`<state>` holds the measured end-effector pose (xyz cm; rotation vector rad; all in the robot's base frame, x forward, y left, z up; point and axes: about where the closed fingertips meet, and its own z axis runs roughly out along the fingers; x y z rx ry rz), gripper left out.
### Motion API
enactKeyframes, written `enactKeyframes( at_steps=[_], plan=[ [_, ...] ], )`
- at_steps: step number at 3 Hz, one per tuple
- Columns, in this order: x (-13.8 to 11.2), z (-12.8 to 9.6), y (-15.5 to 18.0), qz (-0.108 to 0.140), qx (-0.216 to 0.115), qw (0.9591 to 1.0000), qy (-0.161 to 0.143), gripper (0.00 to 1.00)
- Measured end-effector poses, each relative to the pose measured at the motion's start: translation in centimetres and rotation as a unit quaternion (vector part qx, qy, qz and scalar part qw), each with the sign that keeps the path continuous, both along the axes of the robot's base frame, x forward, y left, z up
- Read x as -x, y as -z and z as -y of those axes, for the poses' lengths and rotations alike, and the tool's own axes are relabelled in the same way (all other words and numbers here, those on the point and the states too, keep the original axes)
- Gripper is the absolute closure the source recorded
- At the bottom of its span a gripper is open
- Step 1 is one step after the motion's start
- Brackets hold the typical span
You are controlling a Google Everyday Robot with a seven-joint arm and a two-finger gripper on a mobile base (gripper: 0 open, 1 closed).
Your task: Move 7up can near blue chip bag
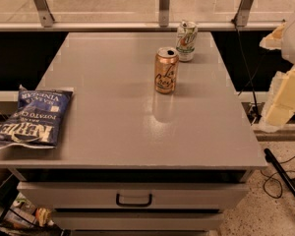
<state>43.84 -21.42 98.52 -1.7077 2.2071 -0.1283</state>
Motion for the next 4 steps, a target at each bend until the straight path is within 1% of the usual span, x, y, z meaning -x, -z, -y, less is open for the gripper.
enactKeyframes(
  at_steps=[1, 2, 3, 4],
  plan=[
    [-0.2, 0.0, -0.2, 0.004, -0.002, 1.0, 0.001, 0.0],
    [-2.9, 0.7, -1.1, 0.034, -0.035, 0.9986, 0.018, 0.0],
    [-7.0, 1.8, -1.4, 0.086, -0.105, 0.9899, 0.04, 0.0],
    [-11.1, 2.1, -1.4, 0.14, -0.18, 0.9719, 0.057, 0.0]
  ],
)
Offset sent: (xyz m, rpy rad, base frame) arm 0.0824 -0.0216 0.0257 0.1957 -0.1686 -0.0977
